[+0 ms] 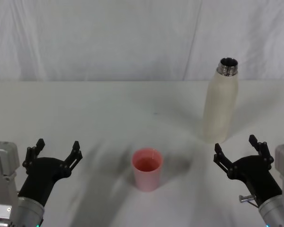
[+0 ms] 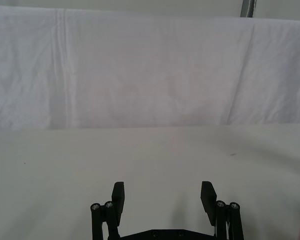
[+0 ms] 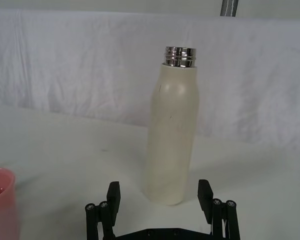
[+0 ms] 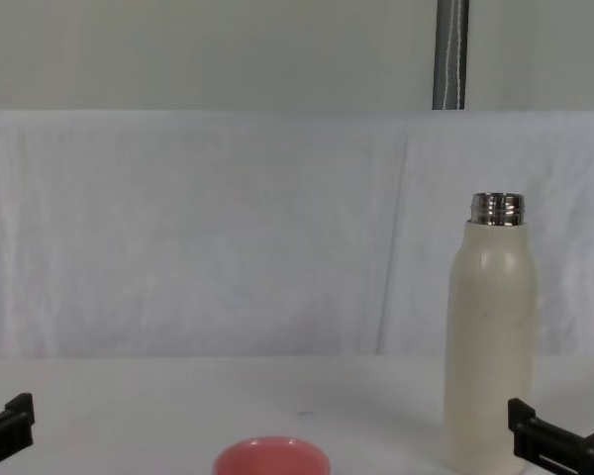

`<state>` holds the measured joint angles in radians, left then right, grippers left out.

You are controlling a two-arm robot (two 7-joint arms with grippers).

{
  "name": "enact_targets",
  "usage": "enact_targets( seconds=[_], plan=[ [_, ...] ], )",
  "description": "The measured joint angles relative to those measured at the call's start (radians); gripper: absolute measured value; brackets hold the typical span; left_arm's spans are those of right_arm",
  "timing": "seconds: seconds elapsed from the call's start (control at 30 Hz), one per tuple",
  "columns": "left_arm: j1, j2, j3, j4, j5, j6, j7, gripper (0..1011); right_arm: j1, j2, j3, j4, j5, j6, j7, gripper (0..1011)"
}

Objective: Grasp the thermos with one hand and pour water into the cup lid.

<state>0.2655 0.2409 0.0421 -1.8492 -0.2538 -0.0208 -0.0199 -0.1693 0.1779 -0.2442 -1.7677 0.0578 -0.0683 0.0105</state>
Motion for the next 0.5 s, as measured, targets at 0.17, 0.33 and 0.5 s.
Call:
enact_targets(
  seconds=[0.17, 0.33, 0.5],
  plan=[
    [0.000, 0.000, 0.000, 0.000, 0.000, 0.000, 0.000, 1001, 0.010, -0.007, 0.020, 0.003, 0.011, 0.000, 0.031, 1001],
    [0.000, 0.000, 0.000, 0.000, 0.000, 0.000, 0.000, 1001, 0.028, -0.013, 0.039, 0.011, 0.044, 0.016, 0.076, 1001],
    [0.000, 0.000, 0.000, 0.000, 0.000, 0.000, 0.000, 1001, 0.064, -0.020, 0.064, 0.035, 0.105, 0.045, 0.140, 1001]
  ],
)
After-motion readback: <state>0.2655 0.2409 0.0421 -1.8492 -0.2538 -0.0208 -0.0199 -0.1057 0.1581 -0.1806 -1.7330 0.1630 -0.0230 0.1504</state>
